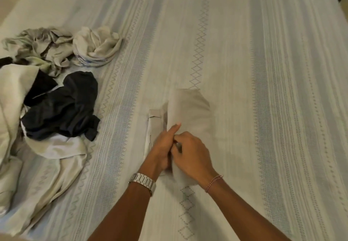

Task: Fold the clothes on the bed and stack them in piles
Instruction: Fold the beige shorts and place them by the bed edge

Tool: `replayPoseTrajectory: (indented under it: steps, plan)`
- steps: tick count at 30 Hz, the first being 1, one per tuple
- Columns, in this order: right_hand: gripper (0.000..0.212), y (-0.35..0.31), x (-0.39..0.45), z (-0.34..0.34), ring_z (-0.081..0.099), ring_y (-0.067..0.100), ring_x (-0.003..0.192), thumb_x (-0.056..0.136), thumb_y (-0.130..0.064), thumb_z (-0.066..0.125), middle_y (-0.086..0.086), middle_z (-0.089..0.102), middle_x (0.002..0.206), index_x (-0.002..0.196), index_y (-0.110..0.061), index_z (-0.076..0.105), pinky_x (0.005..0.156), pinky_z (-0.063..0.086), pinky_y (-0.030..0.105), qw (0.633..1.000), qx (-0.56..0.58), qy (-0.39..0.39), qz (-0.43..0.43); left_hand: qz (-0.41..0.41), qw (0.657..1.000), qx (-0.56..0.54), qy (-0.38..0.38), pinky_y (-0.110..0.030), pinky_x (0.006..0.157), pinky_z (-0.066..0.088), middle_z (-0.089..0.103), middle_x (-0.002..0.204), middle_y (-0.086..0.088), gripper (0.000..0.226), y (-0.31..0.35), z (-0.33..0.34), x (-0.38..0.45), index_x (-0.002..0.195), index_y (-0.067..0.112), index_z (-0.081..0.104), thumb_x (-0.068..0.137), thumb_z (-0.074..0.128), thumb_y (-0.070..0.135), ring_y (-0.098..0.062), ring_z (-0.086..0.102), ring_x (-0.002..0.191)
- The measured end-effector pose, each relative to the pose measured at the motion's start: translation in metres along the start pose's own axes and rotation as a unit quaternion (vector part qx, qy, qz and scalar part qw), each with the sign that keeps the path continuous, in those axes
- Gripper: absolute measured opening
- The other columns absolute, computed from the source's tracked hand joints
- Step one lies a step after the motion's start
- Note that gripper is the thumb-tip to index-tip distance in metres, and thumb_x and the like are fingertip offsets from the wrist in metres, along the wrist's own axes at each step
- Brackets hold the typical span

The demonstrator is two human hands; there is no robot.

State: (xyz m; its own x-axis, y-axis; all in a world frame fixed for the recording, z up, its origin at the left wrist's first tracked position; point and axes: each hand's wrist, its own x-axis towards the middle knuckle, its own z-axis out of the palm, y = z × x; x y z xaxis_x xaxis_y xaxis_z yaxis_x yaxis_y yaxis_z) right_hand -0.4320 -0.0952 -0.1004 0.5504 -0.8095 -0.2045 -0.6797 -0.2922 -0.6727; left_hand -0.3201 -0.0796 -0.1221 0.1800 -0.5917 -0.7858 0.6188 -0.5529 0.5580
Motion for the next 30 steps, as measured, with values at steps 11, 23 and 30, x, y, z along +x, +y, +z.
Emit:
replayPoseTrajectory:
  steps: [11,23,30]
  plan:
    - [0.112,0.043,0.002,0.031,0.003,0.041,0.155,0.074,-0.099,0.032,0.014,0.004,0.17,0.161,-0.029,0.019,0.122,0.016,0.059,0.983,-0.179,0.039,0.026,-0.008,0.997,-0.065,-0.037,-0.051,0.102,0.051,0.071,0.123,-0.017,0.041,0.008,-0.061,0.005,0.133,0.009,0.06,0.103,0.054,0.036,-0.032,0.068,0.115]
    - [0.103,0.027,0.018,0.082,-0.009,0.048,0.153,0.083,-0.092,0.027,0.021,-0.008,0.169,0.163,-0.028,0.013,0.116,0.008,0.074,0.975,-0.222,0.028,0.0,0.356,0.685,0.523,0.361,-0.041,0.089,0.05,0.056,0.129,-0.01,0.044,0.0,-0.066,0.028,0.134,0.016,0.05,0.094,0.066,0.023,-0.029,0.052,0.119]
    - [0.104,0.012,0.014,0.098,-0.007,0.042,0.155,0.085,-0.09,0.028,0.015,0.004,0.17,0.163,-0.022,0.018,0.118,0.002,0.072,0.974,-0.225,0.011,-0.015,0.418,0.493,0.754,0.114,-0.056,0.125,0.011,0.013,0.169,-0.01,0.057,0.015,-0.071,0.076,0.16,0.027,0.024,0.106,0.025,0.047,-0.031,0.009,0.156]
